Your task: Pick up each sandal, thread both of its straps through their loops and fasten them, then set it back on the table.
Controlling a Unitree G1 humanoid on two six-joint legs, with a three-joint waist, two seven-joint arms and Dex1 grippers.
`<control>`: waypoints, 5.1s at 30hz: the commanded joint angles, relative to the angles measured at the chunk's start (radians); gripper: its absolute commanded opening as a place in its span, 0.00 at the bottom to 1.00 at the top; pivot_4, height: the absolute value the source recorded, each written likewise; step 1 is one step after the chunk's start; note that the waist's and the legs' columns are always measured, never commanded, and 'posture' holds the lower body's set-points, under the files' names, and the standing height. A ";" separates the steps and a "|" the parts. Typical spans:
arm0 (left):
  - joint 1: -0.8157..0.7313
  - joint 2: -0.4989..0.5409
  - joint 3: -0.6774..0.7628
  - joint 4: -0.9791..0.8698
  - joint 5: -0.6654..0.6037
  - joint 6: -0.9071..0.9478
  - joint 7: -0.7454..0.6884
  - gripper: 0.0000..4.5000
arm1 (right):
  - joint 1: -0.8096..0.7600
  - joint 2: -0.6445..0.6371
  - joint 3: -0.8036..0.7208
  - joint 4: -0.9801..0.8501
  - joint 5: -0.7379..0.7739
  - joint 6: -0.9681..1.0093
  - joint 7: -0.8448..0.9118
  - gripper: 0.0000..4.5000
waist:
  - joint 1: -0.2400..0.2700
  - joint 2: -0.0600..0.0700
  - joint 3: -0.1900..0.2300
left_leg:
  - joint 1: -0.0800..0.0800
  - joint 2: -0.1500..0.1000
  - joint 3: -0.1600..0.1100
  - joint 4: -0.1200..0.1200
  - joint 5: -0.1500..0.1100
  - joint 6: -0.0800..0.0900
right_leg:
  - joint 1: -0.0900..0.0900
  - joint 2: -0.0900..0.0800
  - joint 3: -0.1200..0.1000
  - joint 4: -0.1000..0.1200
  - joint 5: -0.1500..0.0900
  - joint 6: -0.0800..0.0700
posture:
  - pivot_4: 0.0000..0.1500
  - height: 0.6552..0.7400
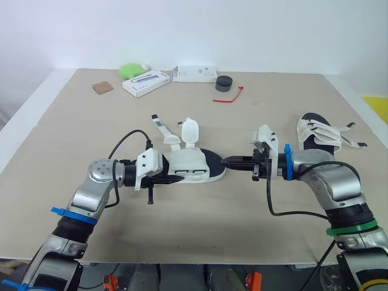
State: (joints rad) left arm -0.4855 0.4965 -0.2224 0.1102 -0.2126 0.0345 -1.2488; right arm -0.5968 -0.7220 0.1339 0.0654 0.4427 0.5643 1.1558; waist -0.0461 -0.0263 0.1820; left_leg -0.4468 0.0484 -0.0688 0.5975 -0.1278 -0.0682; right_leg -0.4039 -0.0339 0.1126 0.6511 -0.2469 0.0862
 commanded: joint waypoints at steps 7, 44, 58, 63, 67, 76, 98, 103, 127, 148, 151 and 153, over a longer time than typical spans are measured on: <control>-0.029 -0.026 -0.048 0.028 0.022 -0.067 -0.031 0.00 | -0.020 -0.005 0.018 0.017 -0.044 -0.040 0.081 0.01 | 0.000 0.000 0.000 | 0.000 0.000 0.000 0.000 0.000 0.000 | 0.000 0.000 0.000 0.000 0.000 0.000 | 1.00 1.00; -0.089 -0.141 -0.066 0.102 0.041 -0.061 -0.035 0.00 | -0.105 0.214 0.225 0.481 -0.314 -0.189 0.217 0.01 | -0.006 0.004 -0.018 | 0.017 0.001 0.000 0.003 0.000 0.001 | 0.016 0.001 0.000 0.002 0.001 -0.003 | 1.00 1.00; -0.081 -0.045 0.021 -0.055 -0.077 0.209 -0.024 0.86 | -0.166 0.245 0.215 0.564 -0.341 -0.238 0.254 0.00 | -0.030 0.004 -0.020 | 0.018 0.001 0.000 0.002 0.000 0.001 | 0.015 0.001 0.000 0.002 0.002 -0.004 | 1.00 1.00; -0.041 0.152 0.094 -0.287 -0.293 0.574 -0.100 0.99 | -0.183 0.253 0.217 0.589 -0.349 -0.260 0.259 0.00 | -0.036 0.004 -0.020 | 0.018 0.001 0.000 0.000 0.000 0.001 | 0.014 0.001 0.000 0.002 0.002 -0.004 | 1.00 1.00; -0.050 0.267 0.304 -0.275 -0.544 0.952 -0.015 0.99 | -0.206 0.278 0.213 0.621 -0.345 -0.274 0.257 0.00 | -0.049 0.002 -0.018 | 0.019 0.002 0.000 -0.001 -0.001 -0.001 | 0.012 0.001 0.000 0.002 0.001 -0.006 | 1.00 1.00; -0.286 0.004 0.444 0.235 -0.499 1.194 0.480 0.99 | -0.204 0.302 0.207 0.637 -0.354 -0.294 0.256 0.00 | -0.056 -0.003 -0.018 | 0.024 0.001 -0.002 -0.001 -0.002 -0.003 | 0.013 0.001 -0.002 0.001 0.000 -0.007 | 1.00 1.00; -0.686 -0.205 0.511 1.063 -0.271 0.729 0.657 0.99 | -0.173 0.308 0.204 0.558 -0.354 -0.252 0.251 0.00 | -0.062 -0.005 -0.020 | 0.024 0.003 -0.005 -0.007 -0.003 -0.005 | 0.015 0.006 -0.001 0.001 0.001 -0.008 | 1.00 1.00; -0.710 -0.231 0.556 1.117 -0.261 0.639 0.739 0.71 | -0.169 0.312 0.207 0.544 -0.354 -0.246 0.249 0.00 | -0.063 -0.005 -0.020 | 0.024 0.003 -0.005 -0.008 -0.003 -0.005 | 0.014 0.006 -0.001 0.001 0.000 -0.008 | 1.00 1.00; -0.245 -0.212 0.330 -0.066 -0.218 0.351 0.469 0.01 | -0.146 0.325 0.177 0.507 -0.336 -0.223 0.223 0.00 | -0.070 -0.007 -0.018 | 0.024 0.006 -0.005 -0.015 -0.001 -0.011 | 0.012 0.009 0.000 0.001 0.001 -0.006 | 1.00 1.00; -0.032 0.091 0.005 0.225 0.230 -1.133 0.204 0.27 | -0.122 0.318 0.182 0.473 -0.335 -0.201 0.230 0.00 | -0.068 -0.005 -0.020 | 0.025 0.008 0.001 -0.014 -0.003 -0.012 | 0.010 0.008 0.005 -0.002 -0.002 -0.012 | 1.00 1.00; -0.028 0.091 0.008 0.214 0.205 -1.063 0.234 0.51 | -0.118 0.315 0.183 0.467 -0.335 -0.200 0.232 0.00 | -0.068 -0.005 -0.019 | 0.024 0.009 0.001 -0.015 -0.003 -0.011 | 0.010 0.008 0.005 -0.002 -0.002 -0.012 | 1.00 1.00; 0.025 0.119 0.002 0.114 0.120 -0.906 0.219 0.55 | -0.116 0.311 0.183 0.466 -0.336 -0.199 0.233 0.00 | -0.068 -0.005 -0.019 | 0.024 0.009 0.001 -0.015 -0.003 -0.011 | 0.010 0.009 0.005 -0.002 -0.002 -0.012 | 1.00 1.00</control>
State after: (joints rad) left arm -0.4654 0.5979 -0.2275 0.2728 -0.0390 -0.9231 -1.0345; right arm -0.7563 -0.4085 0.2590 0.4950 0.1503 0.3388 1.3927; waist -0.1142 -0.0314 0.1625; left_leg -0.4227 0.0576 -0.0673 0.5828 -0.1311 -0.0800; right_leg -0.3943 -0.0251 0.1177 0.6494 -0.2490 0.0737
